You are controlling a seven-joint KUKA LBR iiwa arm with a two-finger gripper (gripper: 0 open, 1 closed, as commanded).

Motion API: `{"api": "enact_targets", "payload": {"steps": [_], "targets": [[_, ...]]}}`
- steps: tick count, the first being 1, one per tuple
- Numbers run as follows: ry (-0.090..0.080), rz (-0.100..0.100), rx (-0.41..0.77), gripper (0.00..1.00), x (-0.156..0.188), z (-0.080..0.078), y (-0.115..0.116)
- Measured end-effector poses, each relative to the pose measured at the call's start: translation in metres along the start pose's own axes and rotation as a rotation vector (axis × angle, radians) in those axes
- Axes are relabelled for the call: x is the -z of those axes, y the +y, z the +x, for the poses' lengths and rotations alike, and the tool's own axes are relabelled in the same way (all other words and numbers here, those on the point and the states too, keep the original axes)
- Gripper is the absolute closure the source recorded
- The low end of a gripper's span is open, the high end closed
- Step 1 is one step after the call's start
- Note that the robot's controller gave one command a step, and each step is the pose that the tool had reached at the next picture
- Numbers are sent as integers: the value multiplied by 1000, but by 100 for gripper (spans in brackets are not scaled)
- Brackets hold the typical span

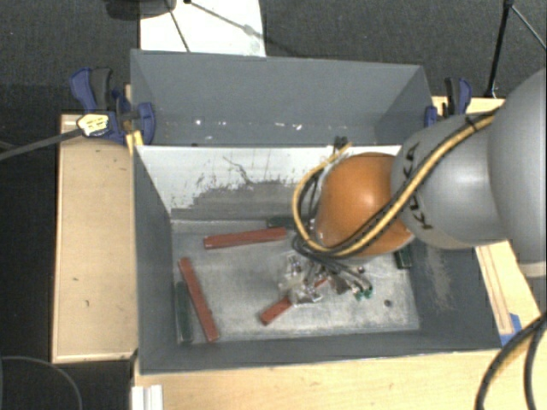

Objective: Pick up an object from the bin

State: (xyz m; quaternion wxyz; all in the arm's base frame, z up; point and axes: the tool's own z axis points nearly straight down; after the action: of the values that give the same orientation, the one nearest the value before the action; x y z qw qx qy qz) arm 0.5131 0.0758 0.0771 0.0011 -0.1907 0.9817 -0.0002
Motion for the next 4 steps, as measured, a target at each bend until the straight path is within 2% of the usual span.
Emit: {"api": "enact_targets", "payload": {"steps": [1, 2, 4], "targets": [[-29, 3, -3, 0, 1, -6, 0], [5, 2, -7, 100, 1, 1, -1], [6, 2, -1, 100, 1, 1, -1]]}}
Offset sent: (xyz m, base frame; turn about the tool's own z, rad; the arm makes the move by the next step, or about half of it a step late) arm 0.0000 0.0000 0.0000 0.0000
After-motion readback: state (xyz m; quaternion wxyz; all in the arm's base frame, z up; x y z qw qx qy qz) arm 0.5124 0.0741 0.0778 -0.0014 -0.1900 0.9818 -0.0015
